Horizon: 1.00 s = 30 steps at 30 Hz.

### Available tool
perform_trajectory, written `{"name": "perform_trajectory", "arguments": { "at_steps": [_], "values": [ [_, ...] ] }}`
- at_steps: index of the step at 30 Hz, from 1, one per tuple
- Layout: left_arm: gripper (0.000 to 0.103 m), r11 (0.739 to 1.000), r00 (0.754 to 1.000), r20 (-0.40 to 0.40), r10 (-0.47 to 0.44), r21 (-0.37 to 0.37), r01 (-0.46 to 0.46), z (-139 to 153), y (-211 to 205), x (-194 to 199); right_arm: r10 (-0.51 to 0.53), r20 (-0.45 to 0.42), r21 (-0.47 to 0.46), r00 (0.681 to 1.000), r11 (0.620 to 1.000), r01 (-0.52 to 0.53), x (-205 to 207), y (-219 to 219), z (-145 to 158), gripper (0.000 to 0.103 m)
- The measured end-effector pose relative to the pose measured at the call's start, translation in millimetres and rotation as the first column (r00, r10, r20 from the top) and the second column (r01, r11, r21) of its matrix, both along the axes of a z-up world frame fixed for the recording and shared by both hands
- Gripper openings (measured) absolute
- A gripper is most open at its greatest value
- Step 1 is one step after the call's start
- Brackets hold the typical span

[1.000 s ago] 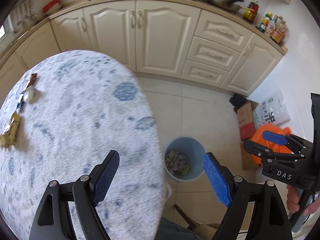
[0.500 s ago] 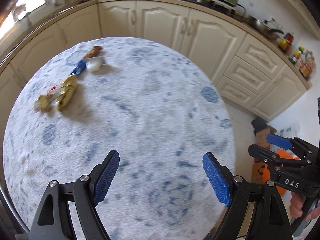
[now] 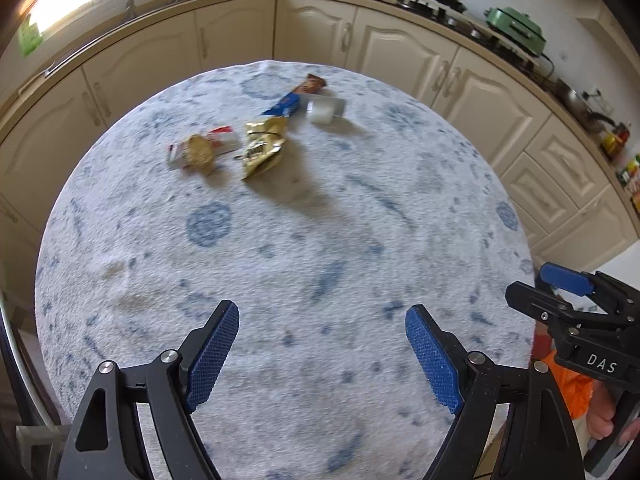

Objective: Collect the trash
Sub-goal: 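Move both open grippers back to the table of trash, then grasp the gold bag with the right gripper while the left grasps the round biscuit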

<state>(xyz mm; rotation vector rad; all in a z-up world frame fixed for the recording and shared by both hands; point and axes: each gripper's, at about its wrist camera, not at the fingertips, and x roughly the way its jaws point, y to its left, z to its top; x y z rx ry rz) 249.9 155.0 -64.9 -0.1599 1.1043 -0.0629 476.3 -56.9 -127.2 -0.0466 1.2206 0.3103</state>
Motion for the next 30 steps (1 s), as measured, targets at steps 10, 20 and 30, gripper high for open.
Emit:
{"name": "perform_trajectory", "arguments": {
  "at_steps": [10,20,30],
  "values": [
    [0.082,0.995,0.995,0.009,0.102,-0.017,-0.102,-3,52,6,0.098,-0.014,0.025,0.995,0.995,-0.098,29,65,1,0.072],
    [0.082,0.985,0.985,0.0,0.17,-0.035,-0.17,-11,97,39,0.158,-0.028,0.021,0.987,0.987,-0.158,77,130,-1,0.072],
    [0.086,0.976,0.977,-0.016,0.212,-0.034,-0.213,-33,133,86,0.216,-0.074,0.002,0.974,0.976,-0.216,132,197,-23,0.072]
  ]
}}
